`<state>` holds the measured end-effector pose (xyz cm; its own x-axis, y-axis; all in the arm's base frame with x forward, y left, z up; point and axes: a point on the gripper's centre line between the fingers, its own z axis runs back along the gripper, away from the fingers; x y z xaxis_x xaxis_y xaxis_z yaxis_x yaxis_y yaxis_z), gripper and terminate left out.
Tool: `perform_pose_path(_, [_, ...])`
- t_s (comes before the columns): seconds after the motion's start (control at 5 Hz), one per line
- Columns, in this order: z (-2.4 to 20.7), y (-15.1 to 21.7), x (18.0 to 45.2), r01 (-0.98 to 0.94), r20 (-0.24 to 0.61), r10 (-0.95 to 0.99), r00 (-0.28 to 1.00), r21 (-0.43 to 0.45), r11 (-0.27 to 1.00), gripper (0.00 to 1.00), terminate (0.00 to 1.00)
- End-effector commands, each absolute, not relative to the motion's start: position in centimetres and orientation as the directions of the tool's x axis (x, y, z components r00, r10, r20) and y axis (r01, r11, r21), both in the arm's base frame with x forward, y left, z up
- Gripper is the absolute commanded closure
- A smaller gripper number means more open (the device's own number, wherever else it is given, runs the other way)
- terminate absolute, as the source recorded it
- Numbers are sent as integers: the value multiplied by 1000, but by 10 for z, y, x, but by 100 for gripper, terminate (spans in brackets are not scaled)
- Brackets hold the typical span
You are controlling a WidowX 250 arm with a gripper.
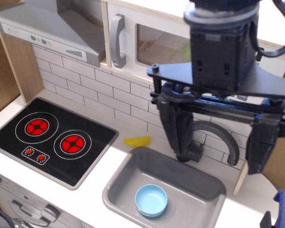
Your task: Open microwave
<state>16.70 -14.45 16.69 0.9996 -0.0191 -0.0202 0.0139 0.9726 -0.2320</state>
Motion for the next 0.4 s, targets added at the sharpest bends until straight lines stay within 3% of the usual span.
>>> perform_pose_path(0.0, [167,-145,167,14,-20,-19,1000,-232,973,0,0])
perform_pose_path(0.2, [140,-111,182,-27,34,33,999,-156,987,0,0])
